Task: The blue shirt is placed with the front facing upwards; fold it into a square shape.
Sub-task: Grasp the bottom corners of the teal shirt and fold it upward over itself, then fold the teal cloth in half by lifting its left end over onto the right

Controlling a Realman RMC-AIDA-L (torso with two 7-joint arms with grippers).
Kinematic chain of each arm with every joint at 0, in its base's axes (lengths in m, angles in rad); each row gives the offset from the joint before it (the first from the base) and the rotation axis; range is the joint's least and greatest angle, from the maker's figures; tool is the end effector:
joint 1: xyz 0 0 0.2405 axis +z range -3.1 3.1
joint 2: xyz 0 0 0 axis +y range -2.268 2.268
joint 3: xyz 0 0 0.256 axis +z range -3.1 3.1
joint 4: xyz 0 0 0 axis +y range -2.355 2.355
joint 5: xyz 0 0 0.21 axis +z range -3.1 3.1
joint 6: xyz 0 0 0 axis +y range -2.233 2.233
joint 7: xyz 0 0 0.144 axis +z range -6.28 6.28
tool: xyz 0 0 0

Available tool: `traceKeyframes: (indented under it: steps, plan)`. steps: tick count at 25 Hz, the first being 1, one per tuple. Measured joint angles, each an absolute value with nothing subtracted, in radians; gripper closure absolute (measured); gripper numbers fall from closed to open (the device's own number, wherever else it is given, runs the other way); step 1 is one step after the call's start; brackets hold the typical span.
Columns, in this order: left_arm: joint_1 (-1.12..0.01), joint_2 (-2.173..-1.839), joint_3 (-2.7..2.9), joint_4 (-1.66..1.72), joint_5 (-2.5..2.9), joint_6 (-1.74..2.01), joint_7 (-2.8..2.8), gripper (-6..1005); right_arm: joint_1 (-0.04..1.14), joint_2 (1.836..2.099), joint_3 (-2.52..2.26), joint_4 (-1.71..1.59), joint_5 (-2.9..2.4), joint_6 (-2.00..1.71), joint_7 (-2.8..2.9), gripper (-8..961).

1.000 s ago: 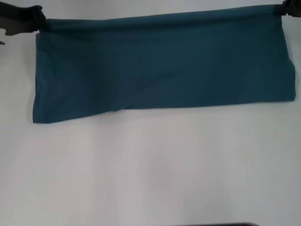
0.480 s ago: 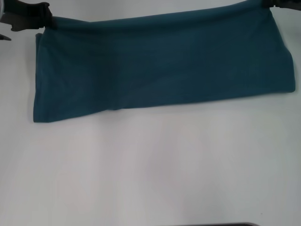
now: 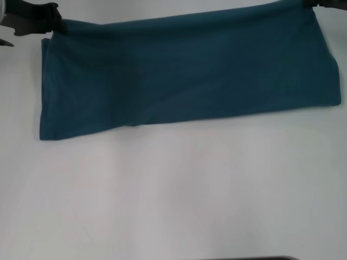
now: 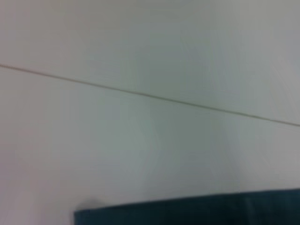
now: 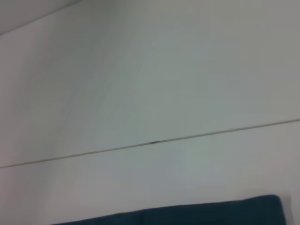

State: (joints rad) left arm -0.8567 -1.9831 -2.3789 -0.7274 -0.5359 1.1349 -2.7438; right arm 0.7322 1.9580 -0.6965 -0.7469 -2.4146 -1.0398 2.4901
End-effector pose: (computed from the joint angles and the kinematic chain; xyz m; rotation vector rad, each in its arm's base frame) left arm -0.2393 0.4512 0.0485 -1.9677 -1.6246 -0.1582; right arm 0.2790 0.4430 0.0808 -1.9269 1.4790 0.3441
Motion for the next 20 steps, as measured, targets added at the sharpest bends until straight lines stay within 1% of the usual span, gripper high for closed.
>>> traceKeyframes:
  steps: [3,6,8,9,12,14,16,17,19,20]
  plan:
    - [-0.866,-1.979,-2.377,-0.719,-0.515,1.155,-2.762,953,0.746,1.928,-0.701,-0.703,-2.421,-1.049,2.51,932]
    - [-0.866,-1.983,-2.377,-0.725,-0.475,1.14,-2.816,933,0.775,1.897,-0.706,-0.65,-2.477,-1.041,2.545,932]
    - [-0.86,-1.984,-2.381,-0.73,-0.46,1.13,-2.85,920,0.786,1.881,-0.7,-0.631,-2.501,-1.033,2.558,932]
    - [-0.856,-1.984,-2.383,-0.74,-0.459,1.13,-2.855,913,0.786,1.874,-0.695,-0.633,-2.496,-1.033,2.56,896]
    - [-0.835,-1.994,-2.387,-0.803,-0.465,1.136,-2.861,795,0.778,1.852,-0.676,-0.679,-2.45,-1.071,2.556,786]
    - [-0.804,-2.014,-2.388,-0.884,-0.482,1.157,-2.857,717,0.758,1.841,-0.658,-0.732,-2.382,-1.139,2.532,710]
    - [-0.772,-2.026,-2.388,-0.956,-0.526,1.18,-2.844,639,0.732,1.838,-0.638,-0.777,-2.309,-1.208,2.502,629]
    - [-0.764,-2.027,-2.388,-0.973,-0.548,1.188,-2.838,600,0.718,1.836,-0.626,-0.798,-2.269,-1.24,2.484,589]
    - [-0.731,-2.016,-2.398,-1.001,-0.656,1.227,-2.809,523,0.69,1.834,-0.603,-0.823,-2.192,-1.298,2.447,509]
    - [-0.717,-2.004,-2.412,-0.996,-0.714,1.251,-2.787,484,0.675,1.832,-0.589,-0.828,-2.147,-1.334,2.417,391]
